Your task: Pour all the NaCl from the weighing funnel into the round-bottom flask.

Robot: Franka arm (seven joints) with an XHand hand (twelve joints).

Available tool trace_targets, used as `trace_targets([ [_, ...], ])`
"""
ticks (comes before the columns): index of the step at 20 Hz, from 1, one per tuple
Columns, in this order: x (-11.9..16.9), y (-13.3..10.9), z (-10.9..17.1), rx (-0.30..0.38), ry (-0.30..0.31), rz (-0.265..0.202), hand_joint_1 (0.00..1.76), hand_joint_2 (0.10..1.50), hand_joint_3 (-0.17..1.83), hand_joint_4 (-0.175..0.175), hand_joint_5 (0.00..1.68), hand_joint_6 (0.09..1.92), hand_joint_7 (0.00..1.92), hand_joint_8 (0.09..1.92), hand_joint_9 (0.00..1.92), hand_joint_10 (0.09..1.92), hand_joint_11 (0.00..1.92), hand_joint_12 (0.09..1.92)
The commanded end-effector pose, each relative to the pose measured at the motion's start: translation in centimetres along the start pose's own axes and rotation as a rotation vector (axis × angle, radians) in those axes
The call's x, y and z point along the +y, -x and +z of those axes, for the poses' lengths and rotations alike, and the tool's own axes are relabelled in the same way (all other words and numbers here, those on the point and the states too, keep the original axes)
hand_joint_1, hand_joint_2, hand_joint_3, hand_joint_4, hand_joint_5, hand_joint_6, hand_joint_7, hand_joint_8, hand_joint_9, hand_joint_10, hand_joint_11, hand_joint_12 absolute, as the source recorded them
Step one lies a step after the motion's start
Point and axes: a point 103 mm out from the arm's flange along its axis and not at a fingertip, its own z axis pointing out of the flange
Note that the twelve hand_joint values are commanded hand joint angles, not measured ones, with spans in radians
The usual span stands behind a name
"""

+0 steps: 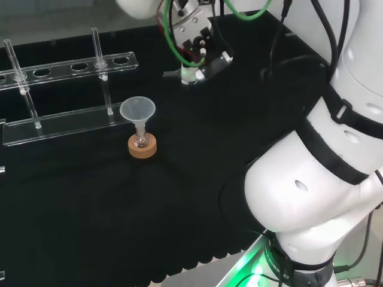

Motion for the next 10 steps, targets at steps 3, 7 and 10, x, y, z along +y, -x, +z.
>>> trace_targets([
  [3,-2.9,-3.0,-0.4,-0.059,-0.022,-0.016,1.11,0.71,0.56,0.175,1.25,0.67,0.47,0.67,0.77,0.5,0.56,1.2],
  [7,-3.0,-3.7,-0.4,-0.078,-0.042,-0.027,1.11,0.71,0.56,0.175,1.25,0.67,0.46,0.67,0.77,0.5,0.56,1.2],
  [10,-2.8,-4.1,-0.3,-0.094,-0.058,-0.029,1.11,0.71,0.56,0.175,1.25,0.67,0.46,0.67,0.77,0.5,0.56,1.2],
])
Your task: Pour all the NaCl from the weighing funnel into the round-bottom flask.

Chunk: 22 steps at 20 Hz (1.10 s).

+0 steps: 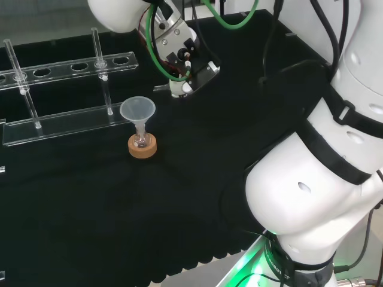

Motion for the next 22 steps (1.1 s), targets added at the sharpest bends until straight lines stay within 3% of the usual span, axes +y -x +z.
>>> trace_targets([
  [1,0.1,-1.0,0.1,-0.035,-0.028,-0.008,1.11,0.71,0.56,0.175,1.25,0.67,0.46,0.67,0.77,0.5,0.56,1.2],
  [22,1.0,-2.9,-0.4,-0.131,-0.05,-0.023,1.11,0.71,0.57,0.175,1.25,0.68,0.46,0.67,0.77,0.49,0.57,1.2],
])
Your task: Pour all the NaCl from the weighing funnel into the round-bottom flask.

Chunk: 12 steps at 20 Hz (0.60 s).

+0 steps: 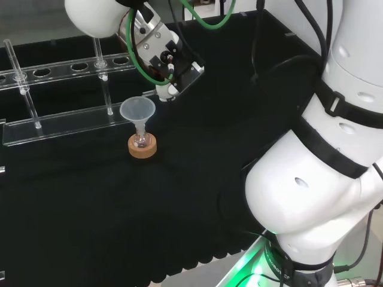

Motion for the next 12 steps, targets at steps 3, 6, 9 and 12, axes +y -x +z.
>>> trace_targets([
  [3,1.01,-0.6,1.36,-0.072,-0.058,0.017,1.11,0.71,0.57,0.175,1.25,0.68,0.46,0.67,0.77,0.49,0.57,1.2],
  [6,1.06,-0.75,1.21,-0.085,-0.055,0.015,1.11,0.71,0.57,0.175,1.25,0.68,0.46,0.67,0.77,0.49,0.57,1.2],
  [9,1.07,-0.94,1.08,-0.099,-0.057,0.015,1.11,0.71,0.57,0.175,1.25,0.68,0.46,0.67,0.77,0.49,0.57,1.2],
  [12,1.09,-1.04,0.97,-0.111,-0.059,0.018,1.11,0.71,0.57,0.175,1.25,0.68,0.46,0.67,0.77,0.49,0.57,1.2],
])
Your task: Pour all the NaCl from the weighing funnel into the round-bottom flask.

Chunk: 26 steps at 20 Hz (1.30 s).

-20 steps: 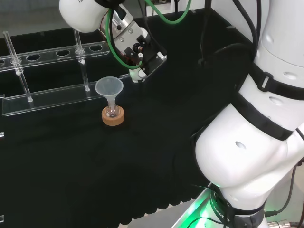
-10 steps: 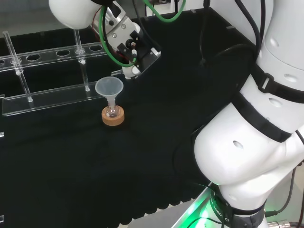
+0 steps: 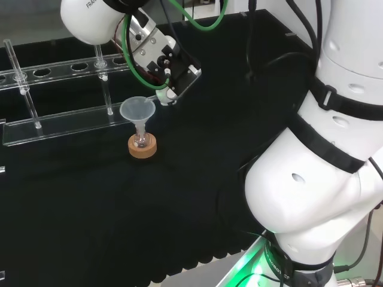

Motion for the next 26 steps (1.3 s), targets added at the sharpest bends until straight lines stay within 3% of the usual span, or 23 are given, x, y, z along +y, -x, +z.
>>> trace_targets([
  [1,0.2,-0.5,-0.3,-0.051,-0.008,0.008,1.11,0.71,0.57,0.175,1.25,0.68,0.46,0.67,0.78,0.49,0.57,1.2],
  [26,-0.3,-1.2,-2.0,-0.179,-0.033,0.044,1.11,0.71,0.57,0.175,1.25,0.68,0.46,0.67,0.78,0.49,0.59,1.18],
])
